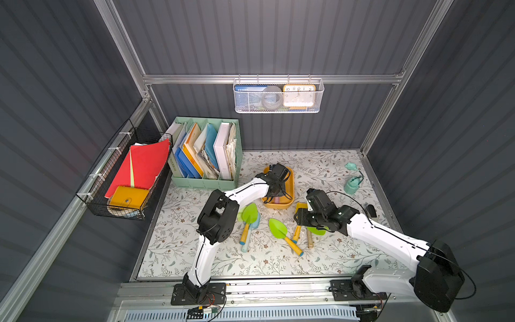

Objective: Put the shovel into the storage box
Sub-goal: Place the shovel in the storage box.

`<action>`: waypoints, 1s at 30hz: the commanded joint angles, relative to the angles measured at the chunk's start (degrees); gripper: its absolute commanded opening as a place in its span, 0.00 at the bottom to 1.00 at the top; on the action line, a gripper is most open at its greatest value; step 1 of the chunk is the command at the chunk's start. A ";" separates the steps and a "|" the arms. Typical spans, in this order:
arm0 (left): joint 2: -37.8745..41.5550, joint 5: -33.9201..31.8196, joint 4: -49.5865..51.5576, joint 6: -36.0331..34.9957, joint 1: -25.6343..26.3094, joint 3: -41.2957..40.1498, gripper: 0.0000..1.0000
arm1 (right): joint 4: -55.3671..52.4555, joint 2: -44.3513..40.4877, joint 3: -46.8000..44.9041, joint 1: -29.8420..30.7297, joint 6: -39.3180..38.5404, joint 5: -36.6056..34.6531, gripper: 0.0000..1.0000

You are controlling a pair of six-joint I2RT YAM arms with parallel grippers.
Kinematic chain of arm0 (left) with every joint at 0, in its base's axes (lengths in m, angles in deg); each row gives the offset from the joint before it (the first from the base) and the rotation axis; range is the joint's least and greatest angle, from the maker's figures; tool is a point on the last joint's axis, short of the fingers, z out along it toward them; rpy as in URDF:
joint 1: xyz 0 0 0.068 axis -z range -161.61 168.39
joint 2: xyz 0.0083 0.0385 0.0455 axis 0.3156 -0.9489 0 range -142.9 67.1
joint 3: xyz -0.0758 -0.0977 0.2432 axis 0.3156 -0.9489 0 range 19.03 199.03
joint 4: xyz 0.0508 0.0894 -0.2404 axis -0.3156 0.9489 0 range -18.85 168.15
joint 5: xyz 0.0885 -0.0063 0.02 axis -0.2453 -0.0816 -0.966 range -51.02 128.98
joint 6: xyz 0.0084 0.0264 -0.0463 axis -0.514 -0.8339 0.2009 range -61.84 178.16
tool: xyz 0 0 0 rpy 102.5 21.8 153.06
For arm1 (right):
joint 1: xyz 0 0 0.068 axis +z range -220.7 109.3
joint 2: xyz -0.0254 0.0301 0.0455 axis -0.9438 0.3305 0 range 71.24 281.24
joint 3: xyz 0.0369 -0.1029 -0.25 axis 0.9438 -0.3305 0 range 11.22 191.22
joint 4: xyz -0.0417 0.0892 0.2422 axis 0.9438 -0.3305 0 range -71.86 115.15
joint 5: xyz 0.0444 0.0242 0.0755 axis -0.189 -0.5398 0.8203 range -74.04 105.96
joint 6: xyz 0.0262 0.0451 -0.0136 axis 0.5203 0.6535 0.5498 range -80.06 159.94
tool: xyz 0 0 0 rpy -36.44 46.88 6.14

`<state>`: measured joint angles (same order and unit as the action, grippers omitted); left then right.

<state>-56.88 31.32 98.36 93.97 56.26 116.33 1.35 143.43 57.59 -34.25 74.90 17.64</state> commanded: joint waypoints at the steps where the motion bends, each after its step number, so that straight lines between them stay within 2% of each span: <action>1: -1.25 0.34 0.01 -0.28 -0.34 1.30 0.17 | -0.05 0.17 -0.13 -0.30 0.29 -0.35 0.56; 30: -2.33 0.19 -0.69 0.97 -0.79 -0.40 0.21 | -0.29 0.94 0.11 -0.53 0.20 -1.05 0.56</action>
<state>-58.35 31.52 97.90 94.39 55.85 116.31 1.53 144.45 57.59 -34.41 75.05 17.55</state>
